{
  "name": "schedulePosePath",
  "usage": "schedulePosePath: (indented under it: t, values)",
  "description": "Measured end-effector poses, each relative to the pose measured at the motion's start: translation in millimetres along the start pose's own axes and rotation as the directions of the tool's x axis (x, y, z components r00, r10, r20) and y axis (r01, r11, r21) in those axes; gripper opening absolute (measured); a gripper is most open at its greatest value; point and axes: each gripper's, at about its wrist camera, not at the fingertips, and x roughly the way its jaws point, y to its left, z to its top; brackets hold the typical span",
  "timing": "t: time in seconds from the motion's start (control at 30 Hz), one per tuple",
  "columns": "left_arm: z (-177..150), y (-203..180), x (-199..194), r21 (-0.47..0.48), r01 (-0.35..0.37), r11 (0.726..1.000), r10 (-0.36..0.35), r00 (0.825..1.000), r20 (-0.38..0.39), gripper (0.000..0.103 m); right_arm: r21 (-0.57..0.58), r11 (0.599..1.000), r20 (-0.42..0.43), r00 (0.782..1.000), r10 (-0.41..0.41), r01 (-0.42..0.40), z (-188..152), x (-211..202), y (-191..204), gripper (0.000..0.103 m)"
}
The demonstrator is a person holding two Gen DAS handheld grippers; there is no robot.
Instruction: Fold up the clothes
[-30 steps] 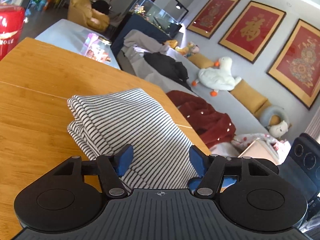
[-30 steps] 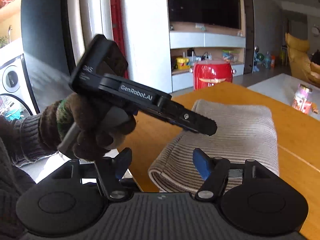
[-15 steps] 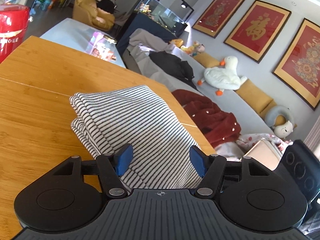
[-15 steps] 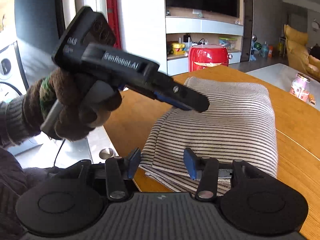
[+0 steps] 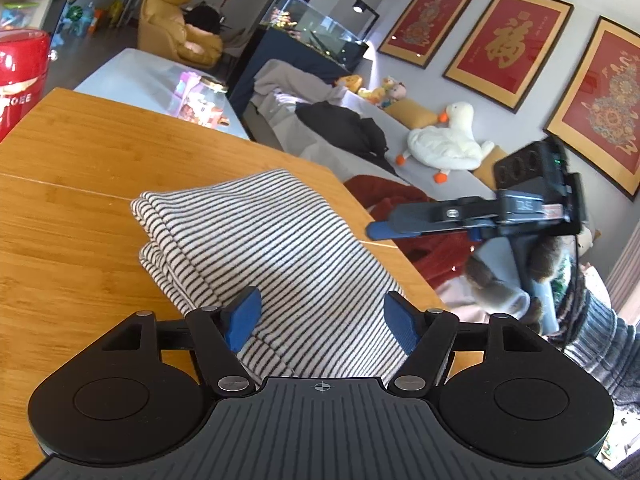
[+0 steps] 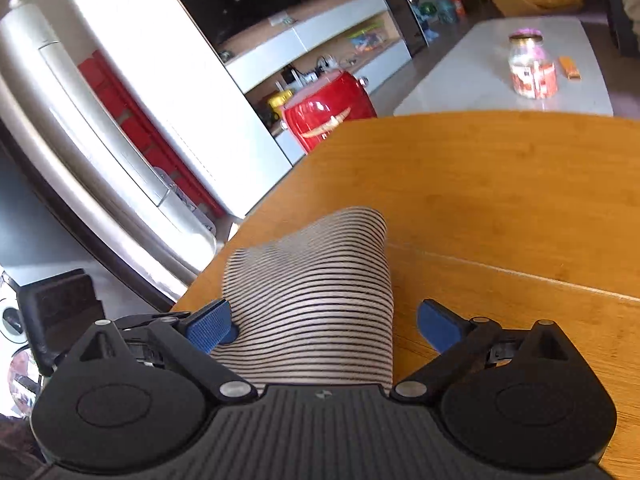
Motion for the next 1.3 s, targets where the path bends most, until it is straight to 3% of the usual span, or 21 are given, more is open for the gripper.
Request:
schedulePosePath:
  t: [0.13,0.17,0.2,0.37,0.43,0.57,0.7,0.77,0.9,1.0,1.13,1.23,1.3]
  values:
    - [-1,3,-1,-0.002,0.008,1.000,-0.008,1.000,0.000,0.073,0.041,0.999,-0.085,0.996,0.018,-0.014,4,45,-14,0.100]
    - [-1,4,-1,-0.004,0.009,1.000,-0.009,1.000,0.000,0.073,0.053,0.998,-0.099,0.994,0.044,-0.038,5,53,-15,0.097]
    - [-1,6,-1,-0.007,0.010,1.000,-0.010,1.000,0.000,0.074,0.049,0.997,-0.103,0.993,0.062,-0.057,5,58,-11,0.082]
    - [-4,10,-3,-0.007,-0.008,1.000,0.008,1.000,0.000,0.089,-0.170,0.981,0.024,0.995,0.096,-0.091,-4,23,42,0.070]
    - [-5,7,-3,0.012,-0.032,0.999,0.032,0.999,0.003,0.092,-0.188,0.981,0.041,0.997,0.062,-0.053,-8,12,43,0.070]
    - [-1,-7,-13,0.032,-0.058,0.998,0.057,0.998,0.028,0.089,-0.180,0.975,0.010,0.992,-0.128,0.128,-18,20,16,0.070]
    - [3,-22,-25,0.044,-0.137,0.990,0.135,0.990,0.041,0.094,-0.091,0.991,0.040,0.995,-0.092,0.095,-24,11,-13,0.074]
    - [0,-17,-18,0.010,-0.143,0.990,0.143,0.990,-0.003,0.094,-0.088,0.992,0.049,0.995,-0.091,0.095,-27,10,-15,0.075]
    - [-5,9,5,-0.142,-0.107,0.984,0.091,0.989,-0.113,0.094,-0.081,0.992,0.051,0.995,-0.089,0.093,-33,7,-11,0.077]
    - [-8,27,17,-0.269,-0.054,0.961,0.019,0.991,-0.133,0.093,-0.022,0.998,0.033,0.997,-0.063,0.064,-41,-1,-12,0.085]
    - [-3,23,24,-0.236,-0.086,0.968,0.046,0.984,-0.170,0.092,0.078,0.997,-0.012,1.000,-0.005,0.006,-59,-10,-16,0.086]
    - [4,13,34,-0.144,-0.116,0.983,0.082,0.971,-0.226,0.089,0.060,0.998,-0.038,0.999,-0.002,0.005,-65,-11,-10,0.086]
    - [8,16,38,-0.123,-0.126,0.984,0.095,0.968,-0.232,0.083,0.024,1.000,-0.049,0.999,-0.008,0.009,-64,-7,-5,0.074]
